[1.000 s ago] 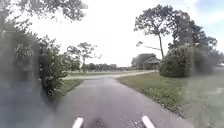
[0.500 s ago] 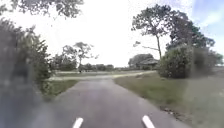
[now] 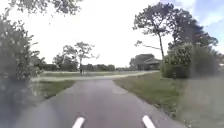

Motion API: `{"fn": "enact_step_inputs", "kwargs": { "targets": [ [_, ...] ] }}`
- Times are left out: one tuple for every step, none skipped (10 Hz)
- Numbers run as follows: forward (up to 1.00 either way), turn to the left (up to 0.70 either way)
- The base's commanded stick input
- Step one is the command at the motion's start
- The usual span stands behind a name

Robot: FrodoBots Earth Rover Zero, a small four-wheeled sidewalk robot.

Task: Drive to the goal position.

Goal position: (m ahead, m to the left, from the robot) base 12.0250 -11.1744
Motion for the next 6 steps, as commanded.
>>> {"fn": "enact_step_inputs", "kwargs": {
  "targets": [
    [0.69,0.03],
    [0.69,0.03],
    [0.69,0.03],
    [0.69,0.03],
    [0.69,0.03],
    [0.69,0.03]
  ]
}}
